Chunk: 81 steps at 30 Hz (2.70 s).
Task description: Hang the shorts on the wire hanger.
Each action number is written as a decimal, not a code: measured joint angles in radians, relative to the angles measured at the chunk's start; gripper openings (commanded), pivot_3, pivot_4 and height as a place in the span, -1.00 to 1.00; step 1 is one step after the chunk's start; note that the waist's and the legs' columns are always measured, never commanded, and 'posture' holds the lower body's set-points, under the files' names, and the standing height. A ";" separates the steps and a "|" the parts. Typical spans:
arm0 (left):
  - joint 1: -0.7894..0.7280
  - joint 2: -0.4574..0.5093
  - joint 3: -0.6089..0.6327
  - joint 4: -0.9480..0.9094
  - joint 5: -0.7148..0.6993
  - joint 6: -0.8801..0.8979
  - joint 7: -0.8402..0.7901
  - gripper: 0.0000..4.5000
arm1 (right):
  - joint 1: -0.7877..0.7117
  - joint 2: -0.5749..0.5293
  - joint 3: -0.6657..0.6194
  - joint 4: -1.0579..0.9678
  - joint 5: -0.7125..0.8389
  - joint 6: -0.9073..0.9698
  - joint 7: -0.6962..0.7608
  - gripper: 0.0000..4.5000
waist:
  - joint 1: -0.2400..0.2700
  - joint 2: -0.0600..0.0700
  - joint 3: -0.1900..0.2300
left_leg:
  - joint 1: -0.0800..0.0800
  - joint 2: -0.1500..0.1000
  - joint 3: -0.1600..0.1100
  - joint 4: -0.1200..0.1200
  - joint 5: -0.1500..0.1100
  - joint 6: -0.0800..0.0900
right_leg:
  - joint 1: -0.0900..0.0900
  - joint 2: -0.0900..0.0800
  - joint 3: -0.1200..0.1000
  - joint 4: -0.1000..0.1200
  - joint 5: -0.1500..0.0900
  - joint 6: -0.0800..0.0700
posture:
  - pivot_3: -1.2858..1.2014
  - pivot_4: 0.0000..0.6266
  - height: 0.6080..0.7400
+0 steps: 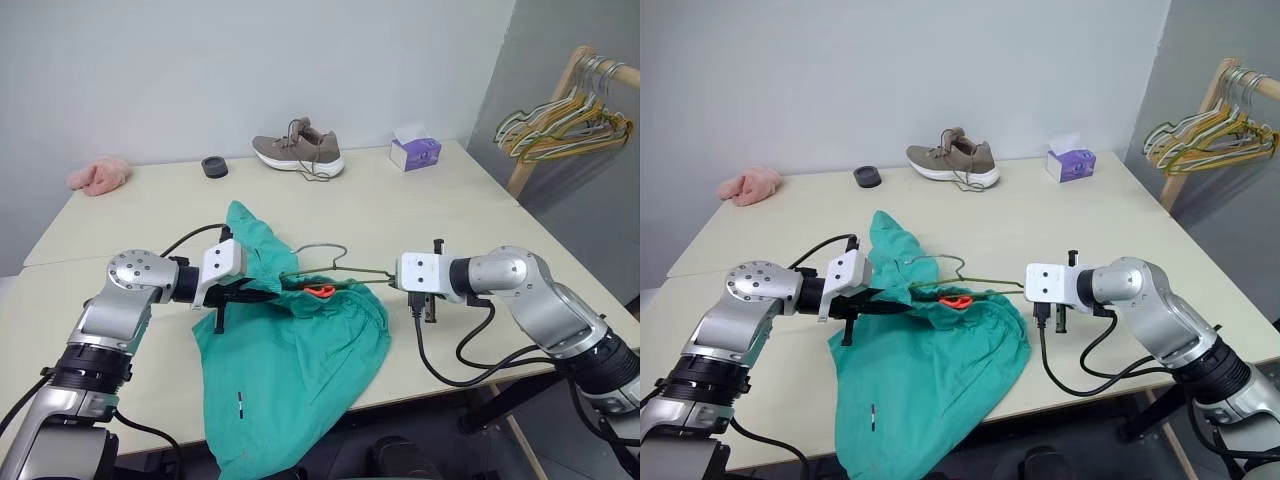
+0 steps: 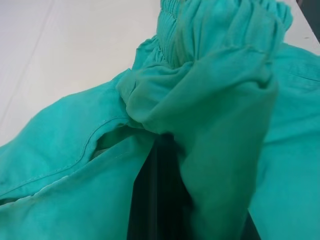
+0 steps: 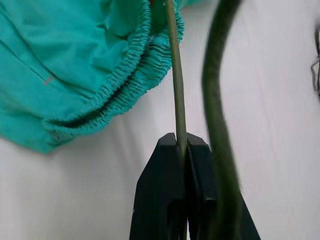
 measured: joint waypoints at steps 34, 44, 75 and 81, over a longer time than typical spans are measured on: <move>0.045 0.013 0.108 -0.044 -0.106 0.212 0.056 -1.00 | 0.312 0.364 -0.281 -0.151 0.404 0.607 -0.283 0.68 | 0.007 -0.001 -0.001 | 0.001 0.000 -0.001 0.001 0.000 0.000 | 0.002 0.001 0.000 0.001 0.000 0.000 | -0.10 -1.00 1.00; 0.042 0.005 0.112 -0.039 -0.106 0.208 0.070 -1.00 | 0.313 0.468 -0.251 -0.061 0.394 0.603 -0.422 -0.53 | 0.005 -0.001 -0.001 | 0.001 0.000 -0.001 0.001 0.000 0.000 | 0.001 0.001 0.000 0.001 0.000 0.000 | -0.10 -1.00 1.00; 0.192 0.209 0.228 -0.259 -0.430 0.595 -0.032 -1.00 | 0.157 0.271 -0.352 0.086 0.519 0.504 -0.303 -0.99 | 0.007 0.000 0.000 | 0.001 0.000 0.000 0.000 0.000 0.000 | 0.001 0.001 0.001 0.001 -0.001 -0.001 | -0.09 -1.00 1.00; 0.192 0.226 0.217 -0.262 -0.402 0.550 -0.043 -1.00 | 0.151 0.263 -0.351 0.085 0.523 0.505 -0.303 -0.99 | 0.006 0.000 0.000 | 0.001 0.000 0.001 -0.001 0.000 0.000 | 0.001 0.001 0.001 0.001 -0.001 -0.001 | -0.09 -1.00 1.00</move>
